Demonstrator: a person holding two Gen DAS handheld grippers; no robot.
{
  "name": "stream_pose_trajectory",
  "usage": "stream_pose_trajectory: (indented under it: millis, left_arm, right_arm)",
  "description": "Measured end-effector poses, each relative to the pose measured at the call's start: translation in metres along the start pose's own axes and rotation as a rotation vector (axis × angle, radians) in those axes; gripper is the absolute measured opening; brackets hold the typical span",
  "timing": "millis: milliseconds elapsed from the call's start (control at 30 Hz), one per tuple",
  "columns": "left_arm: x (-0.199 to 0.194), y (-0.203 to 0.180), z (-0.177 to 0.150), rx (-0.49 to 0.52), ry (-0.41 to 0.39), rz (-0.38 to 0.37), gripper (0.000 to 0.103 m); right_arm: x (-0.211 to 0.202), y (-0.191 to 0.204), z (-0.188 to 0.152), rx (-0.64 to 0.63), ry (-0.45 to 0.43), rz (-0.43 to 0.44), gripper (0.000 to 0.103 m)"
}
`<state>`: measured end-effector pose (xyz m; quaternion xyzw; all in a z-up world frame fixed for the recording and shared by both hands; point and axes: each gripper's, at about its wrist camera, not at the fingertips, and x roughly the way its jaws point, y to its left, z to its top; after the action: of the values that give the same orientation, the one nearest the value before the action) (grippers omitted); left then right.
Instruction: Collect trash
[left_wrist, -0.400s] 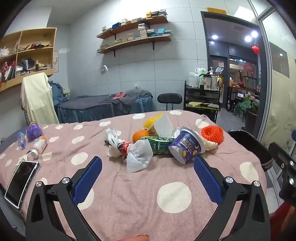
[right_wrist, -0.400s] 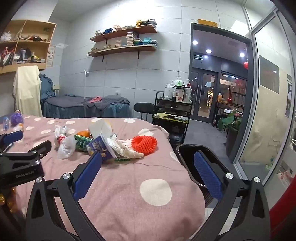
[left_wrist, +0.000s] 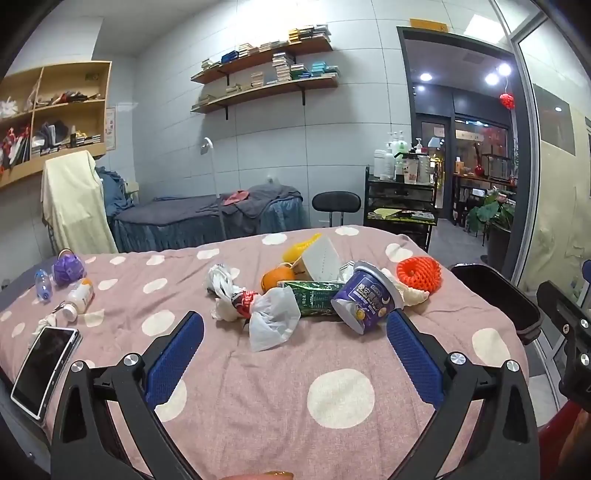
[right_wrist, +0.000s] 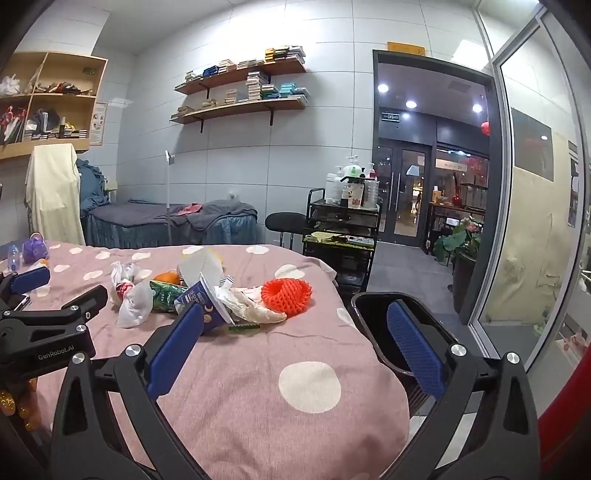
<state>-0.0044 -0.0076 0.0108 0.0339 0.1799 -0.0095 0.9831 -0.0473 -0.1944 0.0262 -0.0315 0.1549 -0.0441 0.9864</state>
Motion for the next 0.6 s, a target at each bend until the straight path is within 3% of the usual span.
stream_pose_trajectory:
  millis: [600]
  left_arm:
    - [-0.0061,0.0042,0.0011,-0.020,-0.028,-0.026,0.097]
  right_arm:
    - [-0.0060,0.0009,-0.0009,0.005,-0.009,0.003,0.098]
